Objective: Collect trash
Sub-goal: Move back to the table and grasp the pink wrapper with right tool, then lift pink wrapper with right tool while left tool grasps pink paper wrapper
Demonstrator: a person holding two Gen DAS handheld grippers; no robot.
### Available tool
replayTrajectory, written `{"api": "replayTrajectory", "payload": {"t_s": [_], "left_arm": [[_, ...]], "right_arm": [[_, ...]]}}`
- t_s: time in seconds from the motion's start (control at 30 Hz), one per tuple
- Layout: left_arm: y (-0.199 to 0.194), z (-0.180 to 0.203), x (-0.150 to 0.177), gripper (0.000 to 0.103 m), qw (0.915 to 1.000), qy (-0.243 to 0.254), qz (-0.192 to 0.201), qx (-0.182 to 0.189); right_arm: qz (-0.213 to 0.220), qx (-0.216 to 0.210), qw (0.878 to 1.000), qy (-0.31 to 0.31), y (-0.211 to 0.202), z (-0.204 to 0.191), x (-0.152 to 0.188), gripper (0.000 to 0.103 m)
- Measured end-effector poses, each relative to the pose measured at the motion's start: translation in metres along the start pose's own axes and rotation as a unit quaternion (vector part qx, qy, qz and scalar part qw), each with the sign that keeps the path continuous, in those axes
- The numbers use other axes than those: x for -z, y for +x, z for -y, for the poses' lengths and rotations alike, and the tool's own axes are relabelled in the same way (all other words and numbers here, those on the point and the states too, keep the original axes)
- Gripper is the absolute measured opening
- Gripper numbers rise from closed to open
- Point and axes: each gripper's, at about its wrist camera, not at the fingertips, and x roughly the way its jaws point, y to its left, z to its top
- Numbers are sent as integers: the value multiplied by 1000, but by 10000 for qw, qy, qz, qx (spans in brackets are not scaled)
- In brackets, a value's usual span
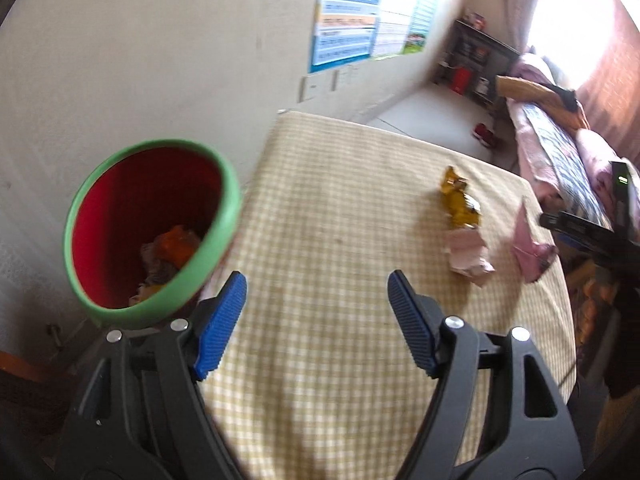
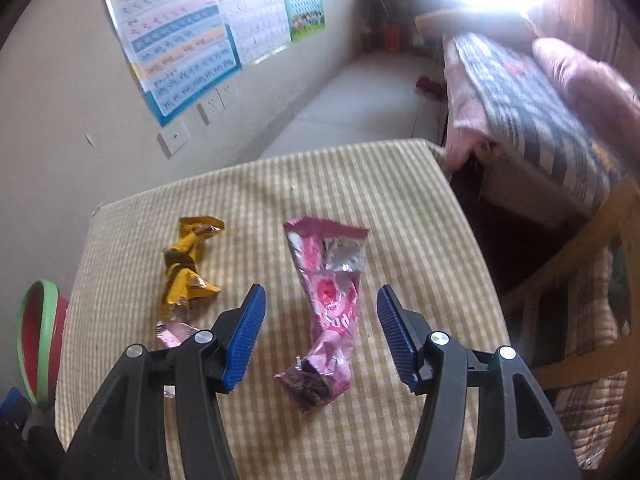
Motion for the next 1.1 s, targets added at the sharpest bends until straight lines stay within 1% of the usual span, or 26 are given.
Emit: {"api": "replayTrajectory", "payload": {"t_s": [0.07,0.1,0.13,0.17,0.2,0.27,0.43,0.5,0.6,0.67,0.73,0.8,0.9,1.03,1.1], "left_arm": [[2,19,0,72,9998,189,11,69],[4,31,-1,72,9994,324,-9,104],[7,40,-3,72,9991,406,-26,128],[12,49,-5,72,9987,487,-36,163],[17,59,-8,72,9982,560,-57,183],[26,75,-15,72,9976,642,-80,264],[60,113,-26,72,9954,808,-263,442],[75,128,-28,72,9939,872,-390,543],[101,146,-30,71,9922,927,-601,572],[116,152,-29,69,9916,952,-740,472],[130,155,-27,61,9901,936,-976,379],[142,156,-23,58,9880,922,-1196,335],[150,157,-17,47,9847,1007,-1378,338],[147,156,-12,46,9837,1067,-1380,424],[140,152,-9,45,9848,1050,-1310,444]], "right_arm": [[-301,-156,9992,208,19,10,4,56],[-386,-234,9987,237,22,12,8,54],[-503,-342,9978,270,29,13,9,45],[-605,-442,9967,305,34,15,12,30],[-653,-531,9959,346,34,20,14,24],[-597,-716,9946,464,27,27,19,22],[-268,-1022,9922,657,-14,43,41,20],[-151,-1031,9922,680,-29,49,55,20],[-141,-1053,9921,673,-40,51,74,20],[-187,-1093,9920,596,-42,48,82,20],[-199,-1126,9921,521,-40,43,82,20],[-135,-1144,9924,436,-40,37,79,20],[-88,-1147,9928,326,-40,31,78,20],[-103,-1170,9926,300,-39,30,79,20],[-74,-1164,9928,275,-41,29,78,20]]}}
